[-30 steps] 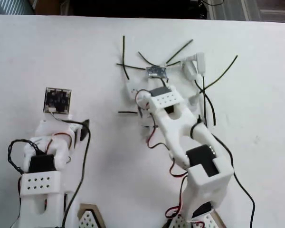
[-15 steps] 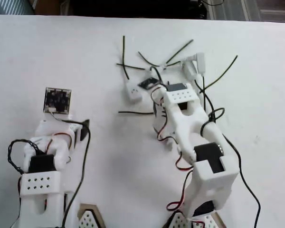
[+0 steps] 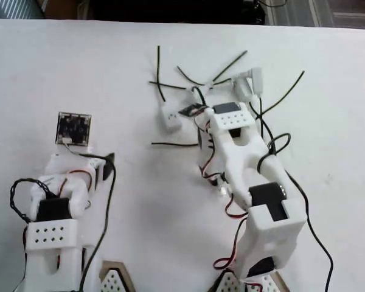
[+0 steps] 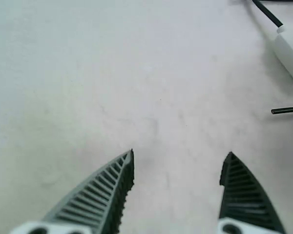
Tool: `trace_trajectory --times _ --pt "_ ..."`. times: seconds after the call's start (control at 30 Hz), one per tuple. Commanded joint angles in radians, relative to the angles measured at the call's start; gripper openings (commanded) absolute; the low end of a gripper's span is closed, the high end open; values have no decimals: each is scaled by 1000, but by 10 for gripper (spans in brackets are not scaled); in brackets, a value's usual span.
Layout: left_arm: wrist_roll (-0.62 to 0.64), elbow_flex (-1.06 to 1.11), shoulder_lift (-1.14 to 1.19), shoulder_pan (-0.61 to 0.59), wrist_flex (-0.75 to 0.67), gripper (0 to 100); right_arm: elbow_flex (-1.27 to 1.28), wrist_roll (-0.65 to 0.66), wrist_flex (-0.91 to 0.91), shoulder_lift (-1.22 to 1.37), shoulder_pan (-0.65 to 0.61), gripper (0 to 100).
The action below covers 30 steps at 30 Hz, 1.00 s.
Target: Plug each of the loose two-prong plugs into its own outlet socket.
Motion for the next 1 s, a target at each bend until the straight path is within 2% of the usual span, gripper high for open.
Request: trace_trajectory --times 0.0,0.27,0.57,0.67,0.97 --pt "2 -8 -18 -8 -23 282 -63 -8 68 -22 10 19" --pt "2 -8 -18 -8 -23 282 -160 -46 237 -183 1 17" --pt "2 -11 -19 -7 -23 282 -153 -51 236 -513 -1 17" --pt "5 -15 -19 19 -25 282 -153 -112 231 -542 -5 17" --pt "9 -115 -19 143 -15 282 -124 -245 220 -679 -188 17"
